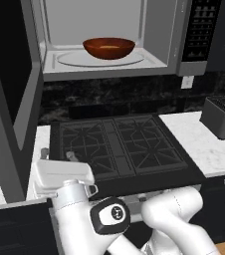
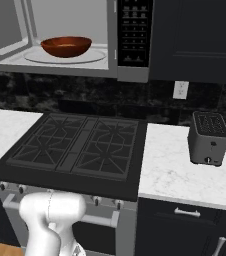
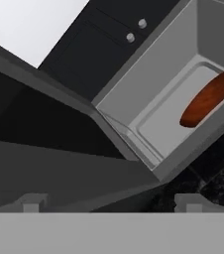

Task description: Open the microwave, place the bowl with waffle inside the microwave, then close the microwave door and turn it on.

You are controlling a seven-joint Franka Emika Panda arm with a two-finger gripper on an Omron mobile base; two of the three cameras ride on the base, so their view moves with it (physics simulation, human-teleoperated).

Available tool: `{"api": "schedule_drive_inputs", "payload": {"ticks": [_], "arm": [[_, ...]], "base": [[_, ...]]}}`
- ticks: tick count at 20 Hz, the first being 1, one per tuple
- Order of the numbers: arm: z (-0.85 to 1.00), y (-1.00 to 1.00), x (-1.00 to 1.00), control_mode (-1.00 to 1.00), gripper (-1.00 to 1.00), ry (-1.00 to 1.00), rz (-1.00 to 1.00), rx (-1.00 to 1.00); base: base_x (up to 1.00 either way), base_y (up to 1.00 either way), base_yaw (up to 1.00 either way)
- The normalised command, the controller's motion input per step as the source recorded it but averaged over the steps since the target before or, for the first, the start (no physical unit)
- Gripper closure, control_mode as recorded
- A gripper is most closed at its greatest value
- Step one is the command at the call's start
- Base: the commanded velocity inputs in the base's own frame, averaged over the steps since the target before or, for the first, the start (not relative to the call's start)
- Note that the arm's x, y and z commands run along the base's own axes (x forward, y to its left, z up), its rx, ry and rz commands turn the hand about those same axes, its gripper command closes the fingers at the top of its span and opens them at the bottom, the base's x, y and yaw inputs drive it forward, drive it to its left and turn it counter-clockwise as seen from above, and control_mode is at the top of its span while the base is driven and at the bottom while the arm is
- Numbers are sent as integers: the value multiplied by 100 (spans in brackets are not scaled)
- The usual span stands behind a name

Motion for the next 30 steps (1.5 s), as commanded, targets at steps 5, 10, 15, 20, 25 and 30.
{"api": "schedule_drive_inputs", "payload": {"ticks": [5, 10, 15, 20, 25, 30], "arm": [[-70, 61, 50, -100, -100, -11, 8, 5], [-47, 53, 37, -100, -100, -14, 7, 7], [-30, 82, 15, -100, -100, -23, 1, 11], [12, 72, 11, -100, -100, -21, 0, 0], [21, 20, 28, -100, -100, -20, 0, 8], [31, -31, 1, -100, -100, -48, 0, 16]], "base": [[0, 0, 0], [0, 0, 0], [0, 0, 0], [0, 0, 0], [0, 0, 0], [0, 0, 0]]}}
